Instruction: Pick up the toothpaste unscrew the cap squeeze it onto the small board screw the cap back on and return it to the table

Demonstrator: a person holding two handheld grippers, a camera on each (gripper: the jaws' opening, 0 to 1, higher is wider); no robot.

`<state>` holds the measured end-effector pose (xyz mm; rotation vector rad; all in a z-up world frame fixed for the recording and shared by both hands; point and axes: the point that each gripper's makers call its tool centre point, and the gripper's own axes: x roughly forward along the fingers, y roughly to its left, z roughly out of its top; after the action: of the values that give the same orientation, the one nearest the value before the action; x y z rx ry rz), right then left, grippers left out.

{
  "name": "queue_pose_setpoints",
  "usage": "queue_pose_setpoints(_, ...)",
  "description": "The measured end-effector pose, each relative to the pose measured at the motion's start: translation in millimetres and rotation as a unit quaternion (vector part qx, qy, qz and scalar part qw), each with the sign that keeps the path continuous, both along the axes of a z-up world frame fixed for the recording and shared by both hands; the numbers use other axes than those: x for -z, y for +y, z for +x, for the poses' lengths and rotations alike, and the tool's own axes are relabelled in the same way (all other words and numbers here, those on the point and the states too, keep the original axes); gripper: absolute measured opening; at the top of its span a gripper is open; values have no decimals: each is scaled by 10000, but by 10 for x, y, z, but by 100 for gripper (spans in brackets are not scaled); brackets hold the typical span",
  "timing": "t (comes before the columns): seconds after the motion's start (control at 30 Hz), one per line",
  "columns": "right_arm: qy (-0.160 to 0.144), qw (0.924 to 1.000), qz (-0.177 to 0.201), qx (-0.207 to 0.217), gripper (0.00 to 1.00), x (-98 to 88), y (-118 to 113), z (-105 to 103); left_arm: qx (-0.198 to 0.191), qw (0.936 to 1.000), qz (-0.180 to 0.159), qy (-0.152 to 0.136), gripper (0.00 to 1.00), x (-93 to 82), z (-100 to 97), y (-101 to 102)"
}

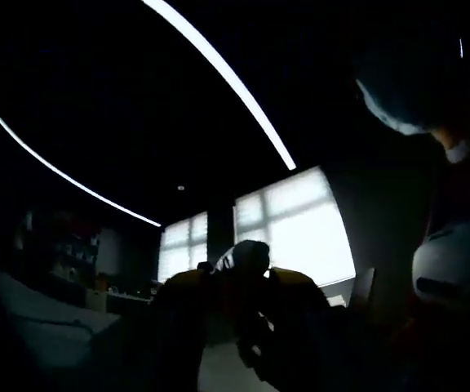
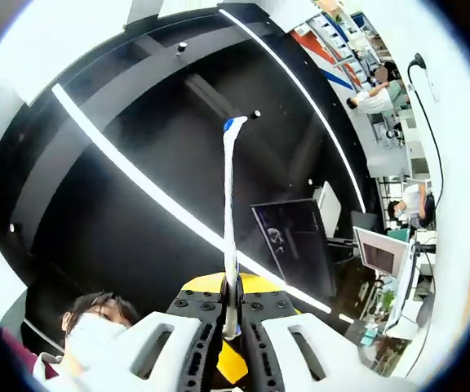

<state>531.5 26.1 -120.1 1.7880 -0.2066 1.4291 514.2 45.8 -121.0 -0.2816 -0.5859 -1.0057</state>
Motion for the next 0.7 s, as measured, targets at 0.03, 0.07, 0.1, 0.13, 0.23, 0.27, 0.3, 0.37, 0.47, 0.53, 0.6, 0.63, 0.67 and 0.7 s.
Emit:
queue_pose_setpoints(0.03, -8, 10000, 84, 31, 3, 10, -8, 5, 37, 10000, -50, 45, 31, 0, 6, -17)
queue_pose_setpoints(0.07, -18, 9998, 157, 110, 3, 26, -16, 21, 59, 9999, -97, 65, 31, 2, 6, -32)
queue_pose_setpoints(0.1, -3, 9998, 157, 96, 3, 45, -4, 24, 60, 9999, -118, 66, 30, 6, 6, -44)
queue_pose_setpoints(0.13, 20, 9998, 162, 117, 3, 71, 14, 35, 66, 9999, -139, 62, 29, 7, 5, -56)
queue_pose_setpoints(0.23, 14, 9994, 283, 185, 3, 86, 22, 20, 107, 9997, -215, 107, 27, 6, 2, -72)
queue_pose_setpoints(0.27, 7, 9992, 345, 223, 3, 83, 17, 16, 147, 9995, -261, 120, 26, -1, -5, -77)
queue_pose_setpoints(0.3, 9, 9989, 400, 243, 3, 80, 13, 12, 184, 9993, -308, 137, 26, -5, -11, -82)
queue_pose_setpoints(0.37, -2, 9984, 473, 317, 3, 77, 5, 11, 202, 9989, -383, 154, 25, -15, -14, -77)
queue_pose_setpoints(0.47, -15, 9979, 519, 398, 3, 82, 15, 0, 245, 9984, -476, 158, 23, -34, -24, -79)
queue_pose_setpoints(0.53, -31, 9975, 519, 474, 3, 92, 17, -2, 271, 9980, -552, 178, 22, -45, -28, -77)
queue_pose_setpoints(0.6, -42, 9972, 521, 544, 3, 101, 16, -3, 287, 9975, -618, 188, 22, -51, -24, -69)
queue_pose_setpoints(0.63, -51, 9970, 499, 587, 3, 102, 20, -14, 297, 9972, -648, 206, 21, -52, -20, -61)
queue_pose_setpoints(0.67, -64, 9970, 471, 614, 3, 104, 25, -18, 318, 9969, -680, 232, 21, -52, -17, -54)
queue_pose_setpoints(0.7, -90, 9969, 443, 649, 3, 103, 28, -29, 363, 9964, -723, 267, 21, -52, -16, -47)
